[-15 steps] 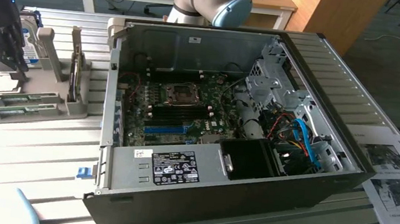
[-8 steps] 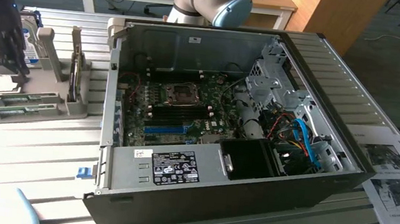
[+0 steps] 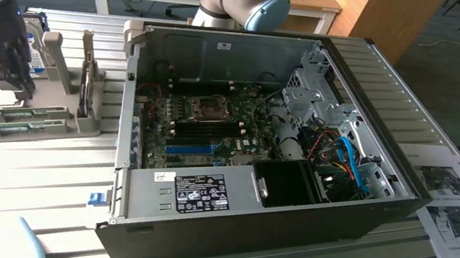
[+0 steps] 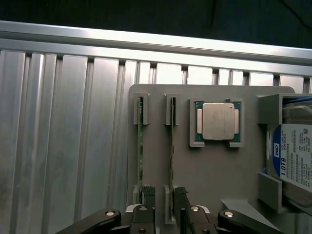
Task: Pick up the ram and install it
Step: 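Pick up the ram and move it above insertion slot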
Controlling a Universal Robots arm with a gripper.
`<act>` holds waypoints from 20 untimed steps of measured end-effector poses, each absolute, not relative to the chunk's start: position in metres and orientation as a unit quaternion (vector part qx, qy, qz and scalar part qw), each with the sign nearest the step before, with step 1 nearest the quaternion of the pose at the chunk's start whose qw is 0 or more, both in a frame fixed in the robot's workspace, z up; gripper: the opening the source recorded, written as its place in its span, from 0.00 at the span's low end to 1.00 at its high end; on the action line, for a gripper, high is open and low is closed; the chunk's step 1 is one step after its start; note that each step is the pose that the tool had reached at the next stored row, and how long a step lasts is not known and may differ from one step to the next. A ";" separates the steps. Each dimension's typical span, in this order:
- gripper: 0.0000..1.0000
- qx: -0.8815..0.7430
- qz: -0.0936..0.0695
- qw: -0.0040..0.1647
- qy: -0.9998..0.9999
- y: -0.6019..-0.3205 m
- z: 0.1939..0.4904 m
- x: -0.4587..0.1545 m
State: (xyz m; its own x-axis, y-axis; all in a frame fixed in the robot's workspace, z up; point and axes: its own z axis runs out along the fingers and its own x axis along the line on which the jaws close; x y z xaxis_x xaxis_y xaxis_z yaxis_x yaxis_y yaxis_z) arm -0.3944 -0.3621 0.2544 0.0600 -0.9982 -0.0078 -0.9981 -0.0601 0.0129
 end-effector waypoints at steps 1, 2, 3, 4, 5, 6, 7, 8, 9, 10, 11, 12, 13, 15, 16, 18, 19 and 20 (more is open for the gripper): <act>0.29 0.728 -0.007 0.002 -0.686 -0.362 0.253 -0.394; 0.29 0.728 -0.007 0.002 -0.685 -0.363 0.252 -0.394; 0.29 0.728 -0.007 0.002 -0.686 -0.363 0.251 -0.394; 0.29 0.728 -0.007 0.002 -0.685 -0.363 0.250 -0.394; 0.29 0.728 -0.007 0.002 -0.686 -0.363 0.249 -0.394; 0.29 0.728 -0.007 0.002 -0.686 -0.363 0.248 -0.394; 0.29 0.728 -0.007 0.002 -0.686 -0.363 0.247 -0.394; 0.29 0.728 -0.007 0.002 -0.686 -0.364 0.246 -0.394; 0.29 0.728 -0.007 0.002 -0.686 -0.364 0.245 -0.394; 0.29 0.728 -0.007 0.002 -0.686 -0.364 0.244 -0.394; 0.29 0.728 -0.007 0.002 -0.686 -0.364 0.243 -0.394; 0.29 0.728 -0.007 0.002 -0.686 -0.364 0.243 -0.394; 0.29 0.728 -0.007 0.002 -0.686 -0.364 0.243 -0.394; 0.29 0.728 -0.007 0.002 -0.686 -0.364 0.243 -0.394; 0.29 0.728 -0.007 0.002 -0.686 -0.364 0.243 -0.394; 0.29 0.728 -0.007 0.002 -0.686 -0.364 0.243 -0.394; 0.29 0.728 -0.007 0.002 -0.685 -0.364 0.243 -0.394; 0.29 0.728 -0.007 0.002 -0.686 -0.364 0.242 -0.394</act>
State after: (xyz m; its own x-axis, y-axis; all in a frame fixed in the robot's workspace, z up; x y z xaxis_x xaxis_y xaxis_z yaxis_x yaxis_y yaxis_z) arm -0.3944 -0.3643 0.2423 0.0601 -0.9982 -0.0079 -0.9981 -0.0602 0.0129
